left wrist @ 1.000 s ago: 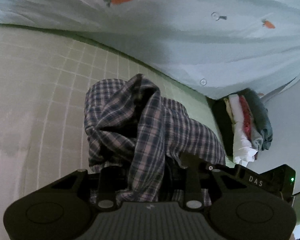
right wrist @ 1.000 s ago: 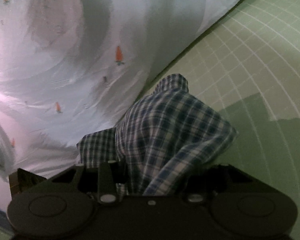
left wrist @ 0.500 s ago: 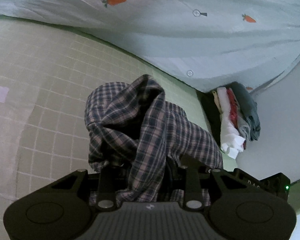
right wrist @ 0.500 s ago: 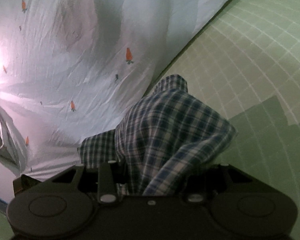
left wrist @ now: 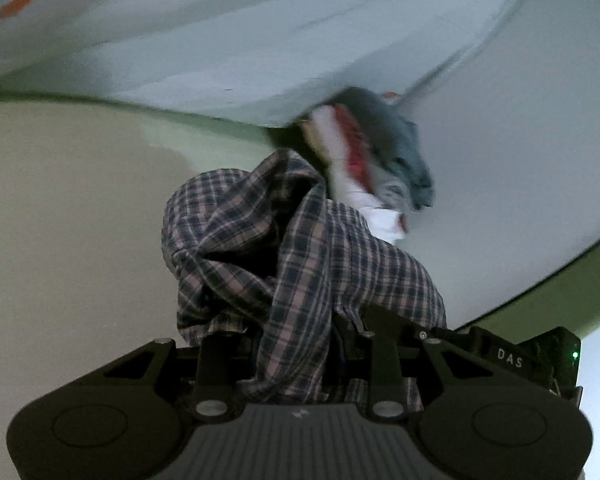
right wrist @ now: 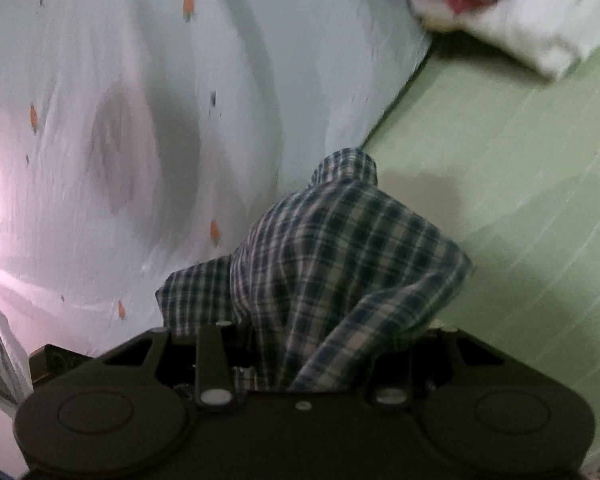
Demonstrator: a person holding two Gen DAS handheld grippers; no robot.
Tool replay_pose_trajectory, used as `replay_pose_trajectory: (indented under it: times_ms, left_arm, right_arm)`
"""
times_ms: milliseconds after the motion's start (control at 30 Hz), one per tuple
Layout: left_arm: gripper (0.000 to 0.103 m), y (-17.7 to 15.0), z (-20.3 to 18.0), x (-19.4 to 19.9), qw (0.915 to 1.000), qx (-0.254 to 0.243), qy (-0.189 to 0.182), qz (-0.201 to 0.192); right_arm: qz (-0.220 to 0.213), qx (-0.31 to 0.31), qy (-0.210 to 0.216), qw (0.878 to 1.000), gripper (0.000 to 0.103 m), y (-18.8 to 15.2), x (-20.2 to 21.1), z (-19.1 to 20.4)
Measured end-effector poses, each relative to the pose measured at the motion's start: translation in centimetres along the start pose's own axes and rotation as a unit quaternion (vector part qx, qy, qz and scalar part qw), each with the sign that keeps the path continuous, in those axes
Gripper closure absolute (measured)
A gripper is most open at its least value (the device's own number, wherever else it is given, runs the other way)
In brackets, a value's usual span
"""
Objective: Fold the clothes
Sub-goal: 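Carry the shirt with both tools onto the clothes stack in the corner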
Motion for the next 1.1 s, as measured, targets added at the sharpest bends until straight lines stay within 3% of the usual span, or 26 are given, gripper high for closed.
replay_pose_trajectory:
  times_ms: [167,367,467,567,700,800,933,967,1000,1100]
  left_arm:
    - [0.07,0.5,-5.8,-6.6,0.9991,-0.001,-0.034,-0.024]
    - [0.069,2.6,-14.1,-15.5,0.9953,-0.024,-0.058,-0.074]
    - [0.069,4.6,-18.6,-20.0,0.9916,-0.035,-0.076,-0.099]
    - [0.069,7.2,-21.8,-23.9,0.9887,-0.016,-0.086,-0.122]
    - [0.069,10.8,-24.9,-28.8,0.9861,-0.037,-0.077,-0.142]
    - [0.069,13.6,-26.1,-31.5,0.983,-0.057,-0.068,-0.161]
    - [0.069,17.8,-25.2,-35.4,0.9805,-0.056,-0.048,-0.182]
    - [0.069,18.7,-24.8,-36.3,0.9801,-0.055,-0.039,-0.187]
    - [0.068,19.5,-24.3,-37.2,0.9795,-0.061,-0.026,-0.19]
    - [0.066,20.5,-21.2,-40.3,0.9802,-0.062,0.033,-0.185]
  right_arm:
    - [-0.024,0.048,0.009,0.999,0.06,8.4,1.7,-3.1]
    - [-0.026,0.124,0.032,0.991,0.06,20.9,2.4,-6.6]
    - [-0.041,0.168,0.041,0.984,0.06,27.5,2.9,-7.5]
    - [-0.055,0.197,0.05,0.978,0.06,33.6,2.9,-7.9]
    - [-0.069,0.255,0.056,0.963,0.06,40.1,1.4,-7.6]
    - [-0.084,0.291,0.066,0.951,0.059,44.0,-0.6,-7.3]
    - [-0.098,0.278,0.078,0.952,0.058,48.2,-5.1,-8.4]
    - [-0.101,0.275,0.08,0.953,0.055,49.2,-6.4,-8.8]
    - [-0.104,0.287,0.075,0.949,0.046,49.7,-7.8,-9.3]
    - [-0.11,0.352,0.009,0.929,0.027,51.0,-11.7,-10.8]
Point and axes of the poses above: each gripper's, at about its wrist camera, not at the fingertips, and x roughly against the way its jaws point, z to its left, y to its top, the point moved 9 cm from there along -x, roughly the way its jaws point, and after that the axes turned 14 degrees about -z, right-handed, at the moved point
